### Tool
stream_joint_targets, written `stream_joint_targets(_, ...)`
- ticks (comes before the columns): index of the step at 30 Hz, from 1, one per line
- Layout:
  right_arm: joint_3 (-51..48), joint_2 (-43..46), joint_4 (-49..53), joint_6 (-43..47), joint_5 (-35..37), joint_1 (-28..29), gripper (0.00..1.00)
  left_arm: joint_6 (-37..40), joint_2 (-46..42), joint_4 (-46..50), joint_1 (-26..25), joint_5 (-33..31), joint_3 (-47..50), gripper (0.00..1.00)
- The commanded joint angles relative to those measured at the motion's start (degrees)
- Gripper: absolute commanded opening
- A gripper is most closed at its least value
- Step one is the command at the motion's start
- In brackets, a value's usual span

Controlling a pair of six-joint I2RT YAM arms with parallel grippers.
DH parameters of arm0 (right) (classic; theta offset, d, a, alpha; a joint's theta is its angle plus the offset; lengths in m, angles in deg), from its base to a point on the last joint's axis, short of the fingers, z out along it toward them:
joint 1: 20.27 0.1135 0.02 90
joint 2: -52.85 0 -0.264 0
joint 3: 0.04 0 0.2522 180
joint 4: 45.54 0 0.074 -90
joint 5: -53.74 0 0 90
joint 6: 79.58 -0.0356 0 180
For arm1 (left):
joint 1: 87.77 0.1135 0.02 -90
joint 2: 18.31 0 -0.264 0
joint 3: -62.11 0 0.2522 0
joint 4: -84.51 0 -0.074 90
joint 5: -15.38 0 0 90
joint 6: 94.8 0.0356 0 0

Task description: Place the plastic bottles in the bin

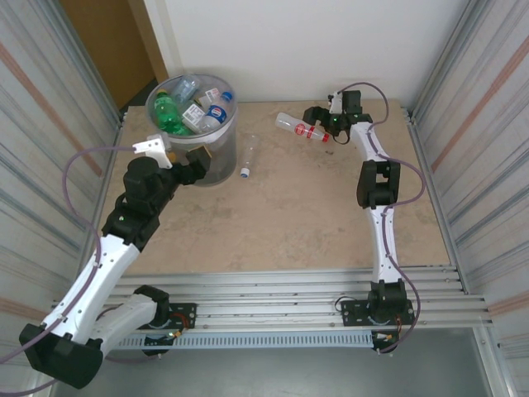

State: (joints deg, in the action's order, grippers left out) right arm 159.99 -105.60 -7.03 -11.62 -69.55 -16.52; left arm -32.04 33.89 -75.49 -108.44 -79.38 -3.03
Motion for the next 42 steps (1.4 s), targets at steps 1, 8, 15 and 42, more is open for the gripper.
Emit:
stream_joint_targets(1,1.49,-0.30,4.34,1.09,-2.46,0.56,0.99,-0.54,-0.85,0.28,-0.25,-1.27,1.10,0.99)
stream_joint_targets(8,-6.18,5.35,8.38,6.56,-2.16,2.06,0.96,-1.21,-1.58,0.13,-0.26,-1.20,1.93,0.99)
stream_joint_targets(15,-15.12,11.54,9.77,10.27,2.00,4.06,0.88,-1.70,-2.84,0.19,-0.26,-0.94,3.01,0.99)
stream_joint_targets(42,-7.16,5.40,26.40,11.76,29.82,9.61,0.21,-2.16,-4.88,1.05,-0.28,-1.15,3.36,0.99)
